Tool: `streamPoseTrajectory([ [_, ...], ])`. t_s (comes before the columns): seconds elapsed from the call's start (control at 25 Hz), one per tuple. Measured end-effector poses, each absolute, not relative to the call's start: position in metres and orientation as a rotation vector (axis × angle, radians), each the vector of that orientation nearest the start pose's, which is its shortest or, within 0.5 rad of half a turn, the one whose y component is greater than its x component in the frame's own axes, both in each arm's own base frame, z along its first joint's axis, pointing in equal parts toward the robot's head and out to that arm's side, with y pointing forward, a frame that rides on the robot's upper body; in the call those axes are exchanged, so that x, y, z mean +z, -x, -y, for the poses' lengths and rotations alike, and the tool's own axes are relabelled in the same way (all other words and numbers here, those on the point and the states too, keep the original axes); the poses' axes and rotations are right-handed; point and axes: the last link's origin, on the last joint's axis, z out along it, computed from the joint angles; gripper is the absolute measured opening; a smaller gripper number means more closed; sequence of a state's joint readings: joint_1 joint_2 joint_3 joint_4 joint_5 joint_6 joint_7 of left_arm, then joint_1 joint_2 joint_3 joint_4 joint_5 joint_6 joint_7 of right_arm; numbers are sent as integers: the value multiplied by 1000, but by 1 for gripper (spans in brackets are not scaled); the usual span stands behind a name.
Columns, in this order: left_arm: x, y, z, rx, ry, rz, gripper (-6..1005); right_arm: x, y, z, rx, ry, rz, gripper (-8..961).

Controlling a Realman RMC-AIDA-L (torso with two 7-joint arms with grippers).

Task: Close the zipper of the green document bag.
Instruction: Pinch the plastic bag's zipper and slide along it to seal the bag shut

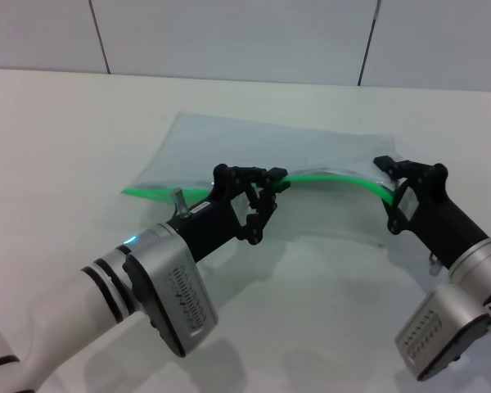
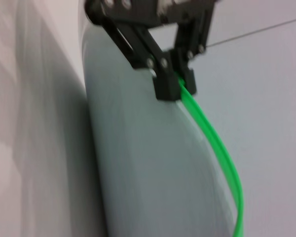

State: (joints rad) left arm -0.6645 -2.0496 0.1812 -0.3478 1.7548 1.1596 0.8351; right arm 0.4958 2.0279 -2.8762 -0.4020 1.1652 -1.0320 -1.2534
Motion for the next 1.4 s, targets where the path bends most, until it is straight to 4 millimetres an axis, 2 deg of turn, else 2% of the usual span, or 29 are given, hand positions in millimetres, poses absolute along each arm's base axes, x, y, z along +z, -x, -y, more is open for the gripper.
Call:
streamPoseTrajectory([
  [0.8,-89,261,-327,-179,1955,-522,79,-61,-308,-317,-168,1799,658,48],
  [1.4,-78,277,-327,-131,1908,-419,80,-49,-323,-317,-203,1777,583,45],
])
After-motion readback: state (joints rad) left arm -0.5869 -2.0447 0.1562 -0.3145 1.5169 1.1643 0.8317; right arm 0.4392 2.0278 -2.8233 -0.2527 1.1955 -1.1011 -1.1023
